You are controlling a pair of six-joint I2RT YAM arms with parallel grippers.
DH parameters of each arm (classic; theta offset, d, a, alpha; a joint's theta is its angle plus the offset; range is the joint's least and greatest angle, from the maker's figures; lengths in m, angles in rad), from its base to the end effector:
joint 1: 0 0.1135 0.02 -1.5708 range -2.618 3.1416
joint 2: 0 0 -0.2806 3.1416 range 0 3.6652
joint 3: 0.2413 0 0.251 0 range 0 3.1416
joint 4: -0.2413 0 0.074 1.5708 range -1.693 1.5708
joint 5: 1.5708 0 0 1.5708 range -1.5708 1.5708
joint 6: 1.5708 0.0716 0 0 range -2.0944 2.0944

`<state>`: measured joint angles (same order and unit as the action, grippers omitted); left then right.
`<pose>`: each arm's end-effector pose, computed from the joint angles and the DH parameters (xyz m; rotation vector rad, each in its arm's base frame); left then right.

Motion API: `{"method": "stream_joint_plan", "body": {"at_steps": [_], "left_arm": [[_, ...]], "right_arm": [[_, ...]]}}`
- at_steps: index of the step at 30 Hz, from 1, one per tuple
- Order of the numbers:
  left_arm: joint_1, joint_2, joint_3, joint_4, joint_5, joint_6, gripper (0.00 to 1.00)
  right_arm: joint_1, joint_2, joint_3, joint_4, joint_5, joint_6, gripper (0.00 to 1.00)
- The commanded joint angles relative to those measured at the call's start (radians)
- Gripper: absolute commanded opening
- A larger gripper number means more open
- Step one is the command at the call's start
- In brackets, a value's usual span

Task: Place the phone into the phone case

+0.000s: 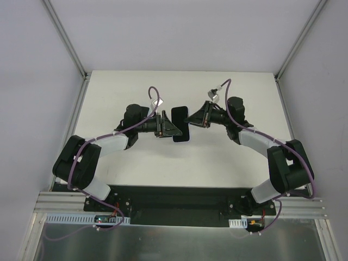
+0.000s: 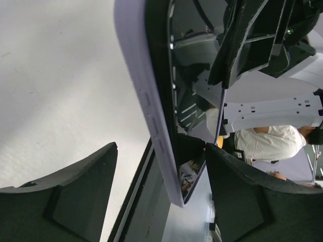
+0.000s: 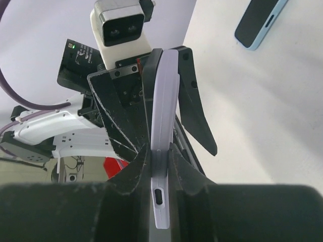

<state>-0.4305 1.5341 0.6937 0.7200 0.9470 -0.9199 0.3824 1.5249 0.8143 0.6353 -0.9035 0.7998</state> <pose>0.2774 -0.1914 0.2385 0.3601 1.9614 -1.7321 0.3028 0.1824 0.2714 -0.4021 1.8491 1.5871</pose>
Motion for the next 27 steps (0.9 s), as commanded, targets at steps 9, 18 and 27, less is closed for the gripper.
{"method": "stream_joint_plan", "body": {"at_steps": [9, 18, 27], "left_arm": [[-0.011, -0.071, 0.012, 0.142, 0.07, -0.066, 0.11], [-0.017, -0.114, -0.014, 0.153, 0.177, -0.028, 0.0], [-0.036, -0.121, -0.029, 0.249, 0.303, -0.066, 0.0]], "right_arm": [[0.013, -0.063, -0.01, 0.173, -0.141, 0.018, 0.33], [0.003, -0.118, 0.1, -0.109, -0.143, -0.171, 0.66], [0.006, -0.062, 0.163, -0.118, -0.169, -0.172, 0.65]]}}
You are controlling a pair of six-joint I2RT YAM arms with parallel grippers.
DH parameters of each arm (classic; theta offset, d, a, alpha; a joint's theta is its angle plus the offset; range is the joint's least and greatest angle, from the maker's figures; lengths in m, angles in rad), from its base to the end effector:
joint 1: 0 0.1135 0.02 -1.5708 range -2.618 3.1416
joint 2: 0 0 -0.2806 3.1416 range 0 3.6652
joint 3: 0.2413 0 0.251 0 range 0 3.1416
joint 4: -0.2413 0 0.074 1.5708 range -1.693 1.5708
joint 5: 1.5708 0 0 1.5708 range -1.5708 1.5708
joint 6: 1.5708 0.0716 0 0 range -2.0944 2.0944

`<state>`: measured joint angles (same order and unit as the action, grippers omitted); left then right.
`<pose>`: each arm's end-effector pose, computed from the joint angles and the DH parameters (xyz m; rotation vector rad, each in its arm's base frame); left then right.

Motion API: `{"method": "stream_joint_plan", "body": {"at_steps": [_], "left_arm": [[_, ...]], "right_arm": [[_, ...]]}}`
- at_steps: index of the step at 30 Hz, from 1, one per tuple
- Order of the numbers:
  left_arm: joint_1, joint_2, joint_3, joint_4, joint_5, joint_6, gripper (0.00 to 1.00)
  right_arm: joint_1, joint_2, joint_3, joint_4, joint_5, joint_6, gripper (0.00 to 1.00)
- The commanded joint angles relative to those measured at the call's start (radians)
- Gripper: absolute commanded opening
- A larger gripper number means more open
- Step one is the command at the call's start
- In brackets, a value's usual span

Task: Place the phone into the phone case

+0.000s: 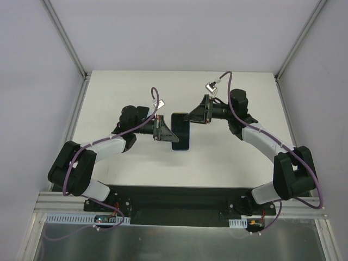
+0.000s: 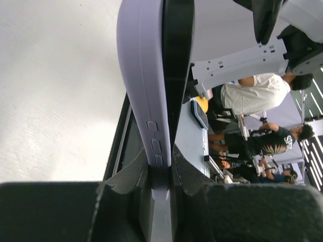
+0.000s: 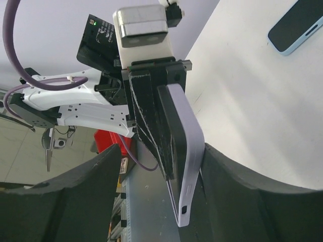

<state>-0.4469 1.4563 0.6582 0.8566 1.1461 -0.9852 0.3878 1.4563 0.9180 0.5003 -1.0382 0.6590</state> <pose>0.2463 -0.1904 0.2657 0.6287 1.8301 -1.8890 0.2898 0.1850 0.3146 -0.6663 1.7318 1.5869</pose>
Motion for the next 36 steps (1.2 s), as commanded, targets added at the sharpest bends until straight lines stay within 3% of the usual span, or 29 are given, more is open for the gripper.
{"method": "stream_joint_plan", "body": {"at_steps": [1, 4, 10, 11, 15, 17, 26, 27, 28, 30, 31, 34, 36], "left_arm": [[-0.019, -0.043, 0.006, 0.111, 0.107, -0.001, 0.0], [-0.019, -0.047, 0.008, 0.102, 0.118, 0.003, 0.0], [-0.019, -0.043, 0.011, 0.073, 0.112, 0.022, 0.04], [-0.019, -0.05, 0.012, 0.07, 0.112, 0.022, 0.11], [-0.019, -0.062, 0.041, -0.002, 0.096, 0.066, 0.33], [-0.019, -0.062, 0.057, -0.031, 0.09, 0.075, 0.35], [-0.018, -0.027, 0.1, -0.038, 0.058, 0.063, 0.49], [-0.018, -0.024, 0.1, -0.03, 0.053, 0.059, 0.46], [-0.018, -0.017, 0.1, -0.021, 0.05, 0.053, 0.29], [-0.018, -0.016, 0.1, -0.013, 0.044, 0.049, 0.18], [-0.018, -0.011, 0.101, -0.016, 0.043, 0.051, 0.15], [-0.016, -0.008, 0.101, -0.031, 0.041, 0.065, 0.1], [-0.016, -0.008, 0.106, -0.074, 0.034, 0.097, 0.08]], "right_arm": [[-0.001, 0.004, 0.064, 0.015, -0.039, -0.033, 0.64], [0.0, -0.008, 0.067, 0.014, -0.045, -0.041, 0.56], [0.002, -0.017, 0.062, 0.015, -0.059, -0.041, 0.2], [0.0, -0.017, 0.062, 0.014, -0.063, -0.041, 0.12], [0.002, -0.03, 0.056, 0.014, -0.082, -0.045, 0.04], [0.006, -0.042, 0.05, 0.015, -0.088, -0.055, 0.02], [0.011, -0.06, 0.03, -0.003, -0.094, -0.068, 0.02], [0.011, -0.059, 0.03, -0.002, -0.097, -0.064, 0.02], [0.011, -0.06, 0.03, -0.003, -0.097, -0.061, 0.05], [0.011, -0.062, 0.03, -0.003, -0.095, -0.042, 0.13], [0.01, -0.068, 0.031, -0.005, -0.089, -0.035, 0.21], [0.008, -0.08, 0.032, -0.003, -0.062, 0.016, 0.34], [-0.001, -0.077, 0.035, -0.002, -0.045, 0.048, 0.36]]}}
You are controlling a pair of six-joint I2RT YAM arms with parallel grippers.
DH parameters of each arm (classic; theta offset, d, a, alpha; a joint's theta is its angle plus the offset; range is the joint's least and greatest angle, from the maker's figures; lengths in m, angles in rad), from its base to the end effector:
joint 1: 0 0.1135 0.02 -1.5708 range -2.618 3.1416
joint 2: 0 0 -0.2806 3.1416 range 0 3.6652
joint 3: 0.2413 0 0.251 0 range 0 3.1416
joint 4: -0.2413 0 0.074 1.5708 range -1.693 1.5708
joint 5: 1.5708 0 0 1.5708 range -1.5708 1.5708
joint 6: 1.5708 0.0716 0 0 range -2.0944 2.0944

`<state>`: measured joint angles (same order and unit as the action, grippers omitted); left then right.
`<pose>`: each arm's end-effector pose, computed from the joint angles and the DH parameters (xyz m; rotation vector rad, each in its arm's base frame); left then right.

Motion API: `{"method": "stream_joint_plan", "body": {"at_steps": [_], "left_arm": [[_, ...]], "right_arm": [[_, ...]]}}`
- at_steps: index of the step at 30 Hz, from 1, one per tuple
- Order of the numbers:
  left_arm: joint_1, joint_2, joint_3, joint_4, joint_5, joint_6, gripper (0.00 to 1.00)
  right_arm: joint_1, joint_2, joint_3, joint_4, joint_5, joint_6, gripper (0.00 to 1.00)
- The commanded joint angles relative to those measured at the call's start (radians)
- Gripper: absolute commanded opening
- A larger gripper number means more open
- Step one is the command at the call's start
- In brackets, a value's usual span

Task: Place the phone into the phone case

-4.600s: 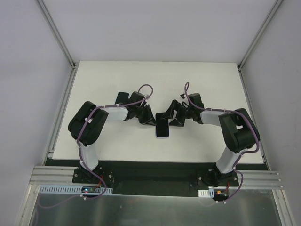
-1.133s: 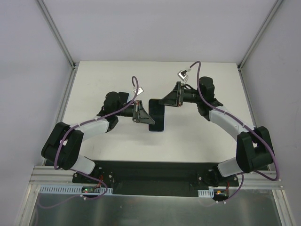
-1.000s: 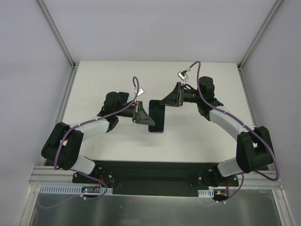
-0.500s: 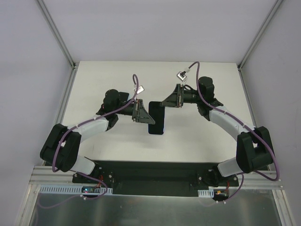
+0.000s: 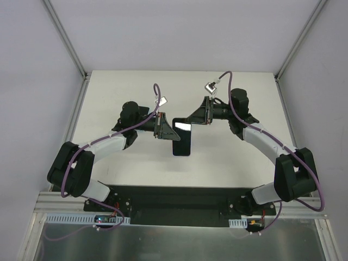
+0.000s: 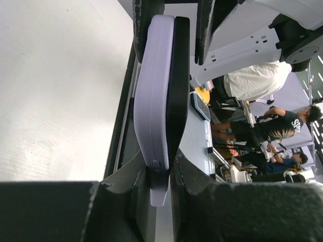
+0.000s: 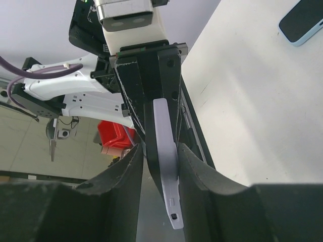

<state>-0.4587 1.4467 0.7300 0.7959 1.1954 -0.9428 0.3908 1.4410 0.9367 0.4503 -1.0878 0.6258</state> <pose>0.2470 -0.1963 0.2850 0.7389 1.7821 -1.8922 0.2839 0.1855 0.3207 -0.7335 1.7216 1.6065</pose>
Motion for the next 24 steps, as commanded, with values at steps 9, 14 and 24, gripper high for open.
{"method": "stream_joint_plan", "body": {"at_steps": [9, 14, 24], "left_arm": [[-0.005, 0.035, 0.042, -0.04, -0.037, 0.085, 0.22], [-0.005, 0.032, 0.054, -0.04, -0.048, 0.065, 0.4], [-0.003, 0.043, 0.085, -0.038, -0.052, 0.049, 0.0]], "right_arm": [[-0.001, -0.005, 0.022, 0.06, -0.026, 0.078, 0.09], [0.0, -0.004, 0.005, 0.053, -0.057, 0.005, 0.01], [0.005, -0.007, 0.004, 0.022, -0.063, -0.001, 0.42]]}}
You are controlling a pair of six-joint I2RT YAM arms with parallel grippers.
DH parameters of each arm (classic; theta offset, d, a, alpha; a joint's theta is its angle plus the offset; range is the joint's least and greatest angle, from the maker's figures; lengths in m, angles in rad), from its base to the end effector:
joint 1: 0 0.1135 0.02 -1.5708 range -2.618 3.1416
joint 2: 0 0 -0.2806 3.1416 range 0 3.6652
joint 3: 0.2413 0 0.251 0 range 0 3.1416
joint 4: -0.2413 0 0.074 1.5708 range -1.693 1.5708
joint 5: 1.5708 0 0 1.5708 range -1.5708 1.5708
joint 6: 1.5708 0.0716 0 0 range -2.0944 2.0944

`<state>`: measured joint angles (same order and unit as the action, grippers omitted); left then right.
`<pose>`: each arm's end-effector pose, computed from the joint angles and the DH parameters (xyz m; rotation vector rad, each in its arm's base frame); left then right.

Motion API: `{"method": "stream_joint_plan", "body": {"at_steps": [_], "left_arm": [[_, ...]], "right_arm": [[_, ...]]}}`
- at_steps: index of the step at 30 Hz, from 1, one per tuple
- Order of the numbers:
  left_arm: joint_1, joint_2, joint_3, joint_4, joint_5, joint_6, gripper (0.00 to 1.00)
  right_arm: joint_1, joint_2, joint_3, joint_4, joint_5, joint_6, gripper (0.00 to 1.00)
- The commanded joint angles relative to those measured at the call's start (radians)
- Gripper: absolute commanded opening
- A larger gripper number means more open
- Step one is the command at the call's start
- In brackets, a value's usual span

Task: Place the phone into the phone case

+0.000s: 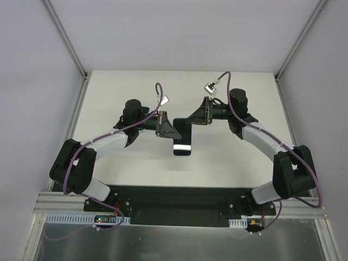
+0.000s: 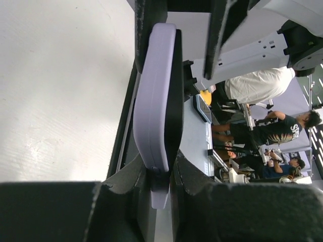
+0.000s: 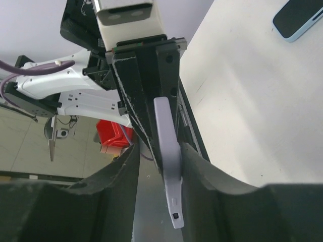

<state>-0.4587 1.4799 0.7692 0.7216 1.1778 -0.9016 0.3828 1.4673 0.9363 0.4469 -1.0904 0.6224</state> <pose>0.2574 -0.2009 0.2805 0.7125 1.8235 -1.8742 0.2901 0.1852 0.3119 -0.7170 1.7501 1.6095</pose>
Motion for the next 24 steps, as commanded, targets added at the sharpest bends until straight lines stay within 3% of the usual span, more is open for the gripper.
{"method": "stream_joint_plan", "body": {"at_steps": [1, 5, 8, 9, 10, 12, 13, 17, 20, 24], "left_arm": [[-0.003, 0.01, 0.045, 0.036, -0.041, 0.009, 0.0], [-0.003, 0.01, 0.045, 0.05, -0.061, -0.005, 0.0], [-0.003, 0.002, 0.045, 0.076, -0.069, -0.028, 0.0], [-0.003, -0.006, 0.045, 0.076, -0.069, -0.028, 0.0], [-0.001, -0.012, 0.045, 0.076, -0.075, -0.028, 0.01], [0.009, -0.035, 0.038, 0.072, -0.083, -0.025, 0.1], [0.015, -0.046, 0.033, 0.068, -0.087, -0.022, 0.26], [0.052, -0.101, 0.004, 0.068, -0.113, -0.016, 0.48], [0.054, -0.11, 0.018, 0.071, -0.095, -0.017, 0.54], [0.054, -0.092, 0.01, 0.136, -0.069, -0.06, 0.48]], "right_arm": [[0.018, -0.036, -0.001, 0.018, -0.06, -0.015, 0.45], [0.031, -0.045, -0.027, 0.001, -0.066, -0.024, 0.43], [0.034, -0.065, -0.039, 0.0, -0.066, -0.02, 0.29], [0.033, -0.077, -0.039, -0.002, -0.069, -0.02, 0.16], [0.034, -0.084, -0.03, -0.016, -0.074, -0.02, 0.11], [0.034, -0.096, -0.019, -0.043, -0.081, -0.038, 0.02], [0.034, -0.097, -0.01, -0.083, -0.083, -0.047, 0.01], [0.045, -0.125, -0.02, -0.132, -0.1, -0.096, 0.02], [0.064, -0.146, -0.028, -0.171, -0.109, -0.127, 0.01], [0.082, -0.171, -0.031, -0.226, -0.082, -0.168, 0.01]]}}
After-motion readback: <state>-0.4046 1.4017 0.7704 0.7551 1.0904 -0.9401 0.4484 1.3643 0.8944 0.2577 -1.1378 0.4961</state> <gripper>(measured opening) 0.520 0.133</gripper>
